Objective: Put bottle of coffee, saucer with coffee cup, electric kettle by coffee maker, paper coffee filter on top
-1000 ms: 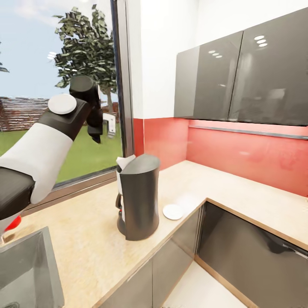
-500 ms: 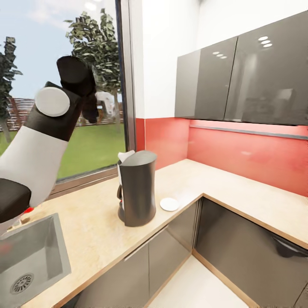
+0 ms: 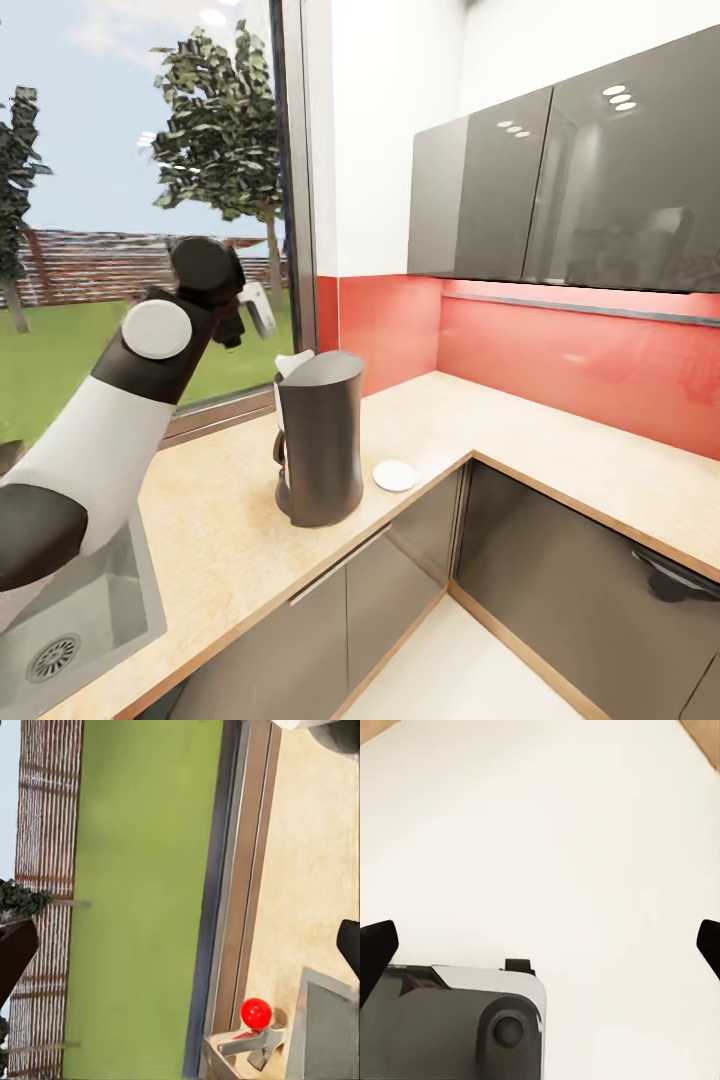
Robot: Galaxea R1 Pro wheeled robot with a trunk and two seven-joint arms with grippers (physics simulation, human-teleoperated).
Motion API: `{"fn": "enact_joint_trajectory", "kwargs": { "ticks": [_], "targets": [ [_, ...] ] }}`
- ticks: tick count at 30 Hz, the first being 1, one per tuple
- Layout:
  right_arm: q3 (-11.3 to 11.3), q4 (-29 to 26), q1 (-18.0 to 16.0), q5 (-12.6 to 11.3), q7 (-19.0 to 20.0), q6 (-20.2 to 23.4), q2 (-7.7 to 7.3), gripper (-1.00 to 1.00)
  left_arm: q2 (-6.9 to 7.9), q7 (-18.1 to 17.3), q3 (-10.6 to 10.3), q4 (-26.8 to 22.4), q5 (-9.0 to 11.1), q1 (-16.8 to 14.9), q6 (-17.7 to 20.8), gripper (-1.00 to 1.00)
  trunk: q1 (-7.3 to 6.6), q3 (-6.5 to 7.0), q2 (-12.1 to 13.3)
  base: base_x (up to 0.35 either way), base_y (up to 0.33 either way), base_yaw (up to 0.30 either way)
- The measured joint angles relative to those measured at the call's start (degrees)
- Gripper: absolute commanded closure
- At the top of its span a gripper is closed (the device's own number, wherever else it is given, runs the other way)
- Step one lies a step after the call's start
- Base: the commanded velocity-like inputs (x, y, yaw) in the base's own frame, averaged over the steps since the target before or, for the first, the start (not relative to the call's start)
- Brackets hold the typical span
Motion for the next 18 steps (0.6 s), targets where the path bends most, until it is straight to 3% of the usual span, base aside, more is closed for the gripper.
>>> {"fn": "enact_joint_trajectory", "kwargs": {
  "ticks": [3,6,11,13,15,18],
  "targets": [
    [-0.1,0.0,0.0,0.1,-0.1,-0.8,0.00,-1.00,-0.18,0.0,-0.1,-0.3,0.4,1.7,4.3,-1.00,0.00,0.00,0.0,0.000,0.000,0.000],
    [-0.1,0.0,0.0,0.1,-0.1,-0.9,0.00,-1.00,-0.84,0.0,-0.2,-0.7,0.5,2.0,5.2,-1.00,0.00,0.00,0.0,0.000,0.000,0.000],
    [-0.1,0.1,0.0,0.1,-0.2,-1.0,0.08,-1.00,-1.36,0.0,0.3,-5.7,0.6,3.5,5.7,-1.00,0.00,0.00,0.0,0.000,0.000,0.131],
    [-0.1,0.1,0.0,0.1,-0.2,-1.1,0.09,-1.00,-1.35,0.0,2.5,-7.9,0.7,5.4,5.8,-1.00,0.00,0.00,0.0,0.000,0.000,0.259],
    [-0.1,0.0,0.0,0.1,-0.2,-1.1,0.09,-1.00,-1.42,0.0,6.6,-10.0,0.7,8.2,5.8,-1.00,0.00,0.00,0.0,0.000,0.000,0.273],
    [-0.2,0.0,0.0,0.1,-0.2,-1.1,0.09,-1.00,-1.45,0.0,10.7,-11.3,0.7,11.0,5.8,-1.00,0.00,0.00,0.0,0.000,0.000,0.276]
  ]
}}
